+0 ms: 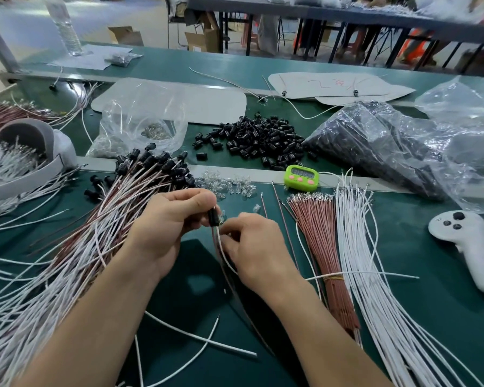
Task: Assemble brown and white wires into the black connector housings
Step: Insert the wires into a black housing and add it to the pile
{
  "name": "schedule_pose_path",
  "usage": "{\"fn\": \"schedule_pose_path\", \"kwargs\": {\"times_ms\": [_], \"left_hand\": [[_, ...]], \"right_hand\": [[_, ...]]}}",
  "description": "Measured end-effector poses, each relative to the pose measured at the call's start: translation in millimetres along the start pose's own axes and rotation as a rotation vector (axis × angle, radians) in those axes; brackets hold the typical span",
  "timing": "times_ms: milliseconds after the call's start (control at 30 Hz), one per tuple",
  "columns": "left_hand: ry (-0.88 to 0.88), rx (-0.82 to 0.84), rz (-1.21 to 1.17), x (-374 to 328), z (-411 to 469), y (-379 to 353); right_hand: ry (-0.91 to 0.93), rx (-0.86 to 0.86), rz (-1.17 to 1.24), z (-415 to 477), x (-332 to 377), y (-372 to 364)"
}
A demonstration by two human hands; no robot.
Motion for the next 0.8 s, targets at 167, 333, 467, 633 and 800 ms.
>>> {"fn": "schedule_pose_path", "kwargs": {"times_ms": [167, 333, 467, 633, 800], "left_hand": [[-0.129, -0.167, 0.289, 0, 3, 2], [-0.147, -0.081, 0.509, 13, -3, -27], [-0.160, -0.082, 0.559, 14, -7, -31], [-0.141, -0.093, 0.522, 16, -4, -27], [-0.153, -0.099, 0.494, 15, -3, -25]], "right_hand": [[-0.046, -0.192, 0.305, 0, -21, 43], [-0.087, -0.231, 0.578, -5, -26, 52], [-0.122, -0.212, 0.667, -3, -30, 51], [-0.181, -0.146, 0.926, -3, -33, 52], [-0.162, -0.162, 0.834, -1, -35, 55]]}}
Point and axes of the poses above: each hand's wrist, its own z-axis towards the middle knuckle, its own y-axis out of the back of the hand, x = y × z, the point moved 8 cm from there along z, towards the middle knuckle, and after that the axes turned 5 degrees about z, right-handed, at the moved point
